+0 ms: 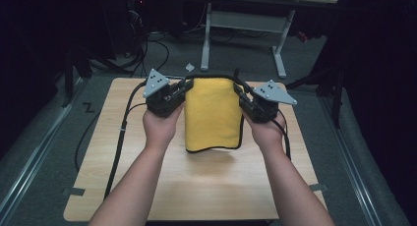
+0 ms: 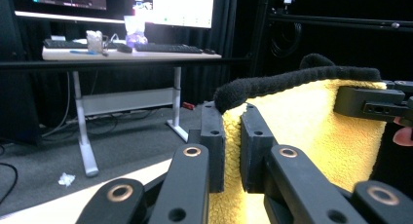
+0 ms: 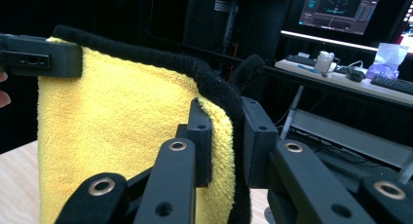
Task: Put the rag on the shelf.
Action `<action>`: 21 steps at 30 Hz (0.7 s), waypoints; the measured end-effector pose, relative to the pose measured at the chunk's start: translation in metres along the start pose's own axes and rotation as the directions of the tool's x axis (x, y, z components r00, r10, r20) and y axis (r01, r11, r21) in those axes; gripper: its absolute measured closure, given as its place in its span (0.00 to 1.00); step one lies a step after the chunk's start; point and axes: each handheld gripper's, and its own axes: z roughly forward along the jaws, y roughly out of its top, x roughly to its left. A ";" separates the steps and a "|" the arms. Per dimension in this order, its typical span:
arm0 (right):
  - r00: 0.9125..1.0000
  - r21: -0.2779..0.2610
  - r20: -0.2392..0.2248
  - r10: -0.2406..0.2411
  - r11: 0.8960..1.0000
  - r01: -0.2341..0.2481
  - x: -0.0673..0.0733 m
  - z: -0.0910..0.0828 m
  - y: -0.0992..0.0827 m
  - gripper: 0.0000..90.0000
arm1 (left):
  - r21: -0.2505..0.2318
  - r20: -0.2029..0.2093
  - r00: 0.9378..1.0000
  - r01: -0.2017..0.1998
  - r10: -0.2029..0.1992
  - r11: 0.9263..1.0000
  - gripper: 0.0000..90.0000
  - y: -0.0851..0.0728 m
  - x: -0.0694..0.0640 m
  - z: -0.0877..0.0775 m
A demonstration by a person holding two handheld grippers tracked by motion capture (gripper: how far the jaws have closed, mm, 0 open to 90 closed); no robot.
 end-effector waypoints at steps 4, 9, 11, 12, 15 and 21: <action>1.000 -0.004 0.004 0.008 1.000 -0.008 -0.010 0.009 0.003 0.87 | 0.001 -0.003 1.000 -0.014 0.014 1.000 0.92 0.006 0.007 0.013; 1.000 -0.003 0.003 0.012 1.000 -0.012 -0.022 0.025 0.008 0.87 | 0.026 -0.031 0.998 -0.048 0.049 0.998 0.91 0.010 0.016 0.033; 1.000 0.006 -0.010 0.023 1.000 -0.023 -0.031 0.038 0.008 0.87 | 0.052 -0.042 0.997 -0.067 0.069 0.996 0.91 0.011 0.022 0.041; 1.000 0.014 -0.012 0.025 1.000 -0.025 -0.032 0.040 0.008 0.87 | 0.052 -0.042 0.997 -0.067 0.069 0.996 0.91 0.011 0.022 0.041; 1.000 0.024 -0.018 0.024 0.999 -0.024 -0.035 0.046 0.008 0.86 | 0.062 -0.052 0.995 -0.086 0.089 0.994 0.91 0.013 0.026 0.043; 0.999 0.029 -0.032 0.016 0.999 -0.015 -0.031 0.056 0.007 0.86 | 0.084 -0.076 0.990 -0.112 0.118 0.990 0.90 0.015 0.034 0.043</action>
